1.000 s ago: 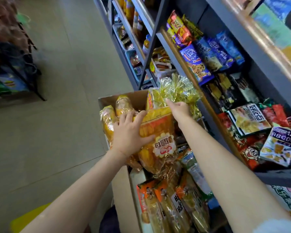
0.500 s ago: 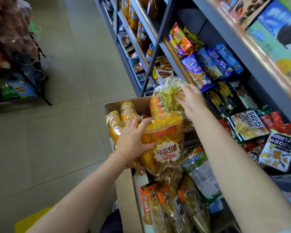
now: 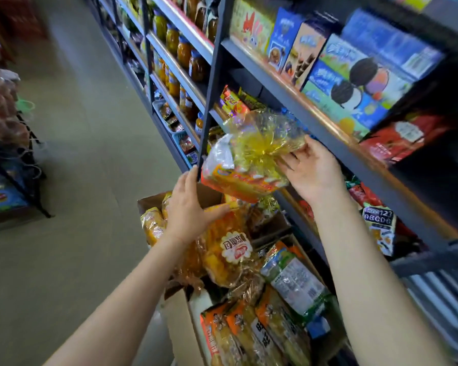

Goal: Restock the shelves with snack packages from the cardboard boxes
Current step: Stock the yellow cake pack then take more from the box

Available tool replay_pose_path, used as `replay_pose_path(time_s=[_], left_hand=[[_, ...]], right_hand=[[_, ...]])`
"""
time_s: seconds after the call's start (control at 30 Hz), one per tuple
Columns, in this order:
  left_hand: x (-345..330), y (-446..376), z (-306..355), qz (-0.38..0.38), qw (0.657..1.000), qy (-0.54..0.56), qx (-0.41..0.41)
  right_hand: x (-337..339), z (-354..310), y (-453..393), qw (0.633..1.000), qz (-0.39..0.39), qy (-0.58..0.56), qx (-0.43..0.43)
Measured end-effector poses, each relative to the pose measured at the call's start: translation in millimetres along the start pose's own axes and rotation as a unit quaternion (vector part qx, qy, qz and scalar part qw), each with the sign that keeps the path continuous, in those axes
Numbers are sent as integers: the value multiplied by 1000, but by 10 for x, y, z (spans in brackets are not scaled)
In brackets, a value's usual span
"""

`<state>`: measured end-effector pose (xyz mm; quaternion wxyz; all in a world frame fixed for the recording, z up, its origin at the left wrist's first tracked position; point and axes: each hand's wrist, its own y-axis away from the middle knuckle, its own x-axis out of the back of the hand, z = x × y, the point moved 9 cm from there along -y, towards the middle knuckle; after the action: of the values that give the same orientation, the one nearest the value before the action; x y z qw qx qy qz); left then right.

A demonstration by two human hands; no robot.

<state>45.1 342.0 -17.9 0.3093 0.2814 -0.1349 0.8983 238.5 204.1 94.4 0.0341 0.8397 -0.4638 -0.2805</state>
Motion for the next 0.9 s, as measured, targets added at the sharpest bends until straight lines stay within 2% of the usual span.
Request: replay_pose_path(time_s=[0.07, 0.13, 0.2, 0.27, 0.3, 0.37, 0.43, 0.47, 0.5, 0.6, 0.67, 0.7, 0.8, 0.87, 0.9], left_hand=[[152, -39, 357, -12, 998, 31, -58], [63, 16, 664, -98, 990, 46, -95], [-125, 154, 819, -159, 977, 110, -90], [-268, 324, 917, -159, 968, 181, -76], [-350, 412, 948, -159, 959, 226, -59], [-535, 603, 1009, -175, 927, 331, 6], [-749, 841, 1058, -205, 877, 426, 89], [-855, 969, 1103, -220, 857, 451, 120], [-948, 1097, 1164, -236, 841, 466, 140], [-1148, 1500, 1522, -274, 812, 489, 160], [-1275, 1797, 1865, -301, 815, 478, 132], [-1347, 1967, 2038, -313, 818, 469, 114], [-1632, 2598, 2549, -357, 822, 439, 67], [-1892, 3141, 2880, -376, 832, 404, 47], [-2018, 3433, 3042, -369, 851, 373, 34]], right_hand=[[39, -144, 265, 1000, -9, -25, 12], [116, -264, 472, 999, -20, -38, 28], [227, -339, 629, 999, -17, -19, 35], [453, -445, 759, 998, 16, 5, 60], [613, -519, 818, 996, 39, 23, 82], [1068, -710, 995, 969, 118, 145, 162], [1503, -835, 1326, 903, 198, 304, 229], [1677, -799, 1487, 887, 213, 343, 223], [1852, -706, 1620, 893, 210, 346, 196], [2230, -201, 2083, 965, 121, 228, 38], [2398, 65, 2492, 988, 55, 143, -31], [2511, 113, 2720, 992, 44, 113, -36], [3093, -1, 3432, 995, 88, 34, 31], [3539, -115, 3981, 990, 121, -11, 75], [3805, -165, 4280, 985, 139, -24, 98]])
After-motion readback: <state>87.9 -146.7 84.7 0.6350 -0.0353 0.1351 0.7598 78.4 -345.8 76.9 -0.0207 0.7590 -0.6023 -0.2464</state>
